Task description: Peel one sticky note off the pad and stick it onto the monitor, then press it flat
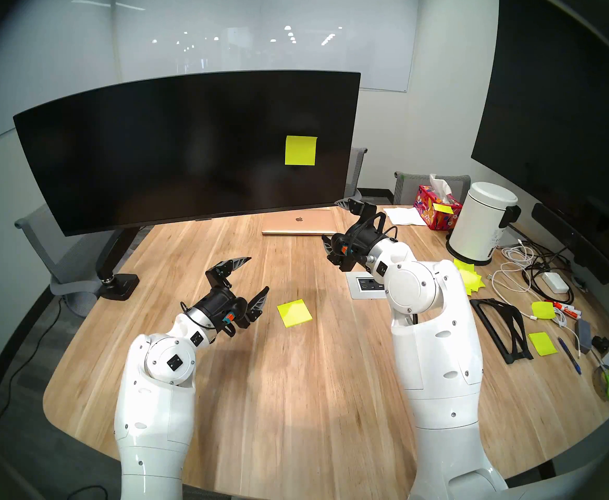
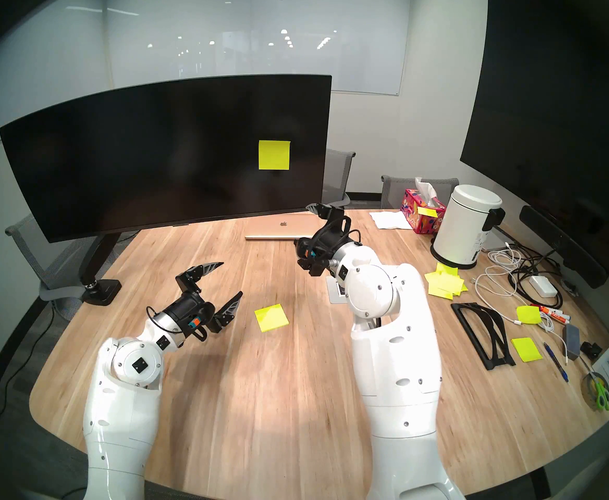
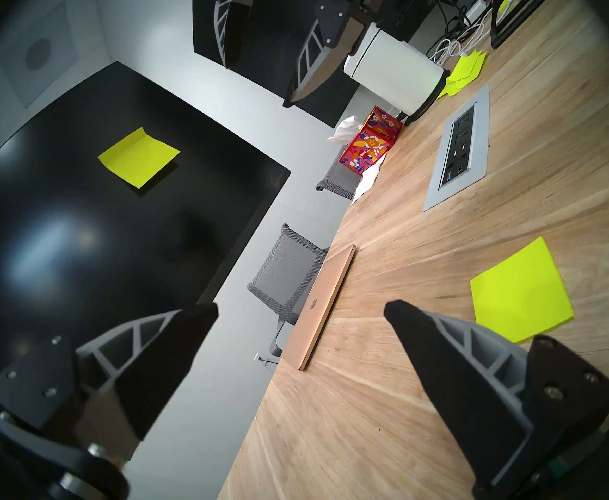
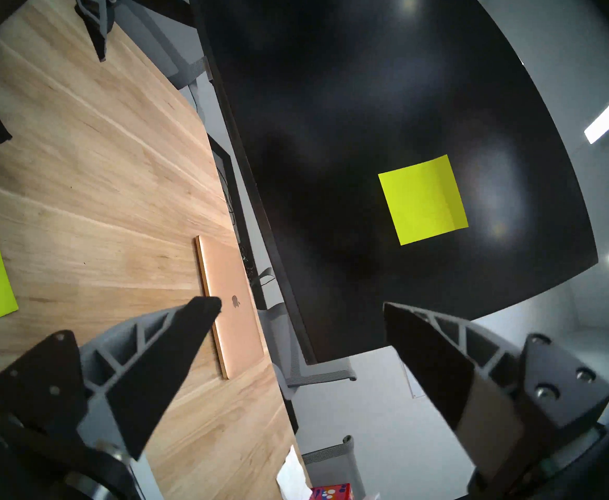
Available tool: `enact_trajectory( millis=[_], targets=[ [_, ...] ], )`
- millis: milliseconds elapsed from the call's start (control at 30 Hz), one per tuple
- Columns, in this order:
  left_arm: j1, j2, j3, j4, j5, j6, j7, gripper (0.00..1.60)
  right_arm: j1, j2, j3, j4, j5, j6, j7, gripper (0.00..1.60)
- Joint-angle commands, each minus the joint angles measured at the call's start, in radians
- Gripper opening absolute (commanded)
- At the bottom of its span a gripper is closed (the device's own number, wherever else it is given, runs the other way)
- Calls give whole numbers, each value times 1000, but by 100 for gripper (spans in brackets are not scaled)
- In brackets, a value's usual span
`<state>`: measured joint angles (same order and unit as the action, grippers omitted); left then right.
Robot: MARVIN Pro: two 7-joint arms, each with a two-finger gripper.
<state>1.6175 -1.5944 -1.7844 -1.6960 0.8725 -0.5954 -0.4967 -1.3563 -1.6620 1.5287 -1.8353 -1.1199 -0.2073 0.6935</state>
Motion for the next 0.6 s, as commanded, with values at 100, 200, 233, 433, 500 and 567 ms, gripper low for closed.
enact_trajectory(
  millis=[100,200,233,433,500,567],
  targets=[
    [-6,0,-1,-18,2,0,4,160,-12,3,8,-45,70,25,-4,160],
    [-6,0,-1,-18,2,0,4,160,-13,2,9,-45,71,26,-4,160],
    [-6,0,-2,-18,2,0,4,160,-13,2,9,-45,71,26,-4,160],
    [-6,0,-2,-18,2,0,4,160,-13,2,9,-45,72,26,-4,160],
    [-6,0,-2,-18,2,0,4,160,-14,2,10,-46,72,26,-4,160],
    [-6,0,-2,-18,2,0,4,160,-14,2,10,-46,72,26,-4,160]
  ],
)
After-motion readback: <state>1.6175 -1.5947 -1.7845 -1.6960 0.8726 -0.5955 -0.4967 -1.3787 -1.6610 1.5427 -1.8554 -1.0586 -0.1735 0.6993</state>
